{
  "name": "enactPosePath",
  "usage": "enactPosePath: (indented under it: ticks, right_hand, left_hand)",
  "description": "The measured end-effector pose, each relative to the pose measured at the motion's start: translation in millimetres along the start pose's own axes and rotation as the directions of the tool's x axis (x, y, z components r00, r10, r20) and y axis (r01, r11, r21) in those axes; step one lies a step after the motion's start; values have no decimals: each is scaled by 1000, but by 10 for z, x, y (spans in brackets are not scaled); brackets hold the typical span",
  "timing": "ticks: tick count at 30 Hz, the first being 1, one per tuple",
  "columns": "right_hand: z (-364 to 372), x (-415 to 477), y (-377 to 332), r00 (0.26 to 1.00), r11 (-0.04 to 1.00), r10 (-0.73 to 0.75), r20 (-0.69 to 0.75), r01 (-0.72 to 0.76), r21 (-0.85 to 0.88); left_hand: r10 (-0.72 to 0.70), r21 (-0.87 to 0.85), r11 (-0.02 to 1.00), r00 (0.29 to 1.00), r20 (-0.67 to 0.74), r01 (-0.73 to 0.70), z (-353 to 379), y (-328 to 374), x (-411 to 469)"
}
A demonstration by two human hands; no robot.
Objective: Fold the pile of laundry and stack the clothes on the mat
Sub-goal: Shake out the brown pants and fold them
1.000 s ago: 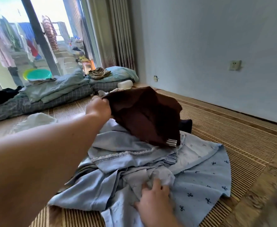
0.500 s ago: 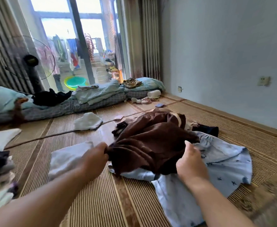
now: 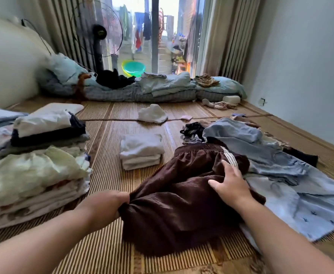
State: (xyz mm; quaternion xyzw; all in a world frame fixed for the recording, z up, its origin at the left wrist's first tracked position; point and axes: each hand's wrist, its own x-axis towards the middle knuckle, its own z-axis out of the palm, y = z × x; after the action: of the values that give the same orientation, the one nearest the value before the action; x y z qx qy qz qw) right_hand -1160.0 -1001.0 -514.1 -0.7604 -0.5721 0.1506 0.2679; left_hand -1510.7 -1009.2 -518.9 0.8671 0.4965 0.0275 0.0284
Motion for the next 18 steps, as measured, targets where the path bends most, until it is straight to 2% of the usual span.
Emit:
enactPosePath:
  ticks: [3,6,7,9,11,13,14,16,18]
  right_hand:
    - [144,156,-22,973,956,230,21,-230,181]
    - [245,309,9,894,823,447,37,-428,373]
    - [272,338,36,879,819,477,-3,-444,364]
    - [290,365,84,880,872,460,-117,-424,245]
    - [296,366,49,929,936,345,-131,-330,124]
    - [285,335,-64,989,989,145,-12,-145,36]
    - [263,301,-136,997,999,22,81,-20,-33]
    - [204,170,-309,931,963,-181,317,233,-137]
    - [90,24,-386,800,903,-276,533,406,-142]
  left_hand:
    - [0,-38,999,998,69,3,23,22,21]
    - [-81,-151,981,966,244,121,21,103,148]
    - [-121,-214,956,936,331,200,-4,147,221]
    - [-138,-384,860,878,459,336,-55,249,405]
    - [-157,-520,763,891,426,383,-77,350,594]
    - [-225,-564,742,927,301,363,-34,463,799]
    - [-260,-566,749,938,228,345,11,531,910]
    - [-301,-594,749,949,91,295,90,656,1082]
    - [-278,-583,777,960,25,240,126,766,1269]
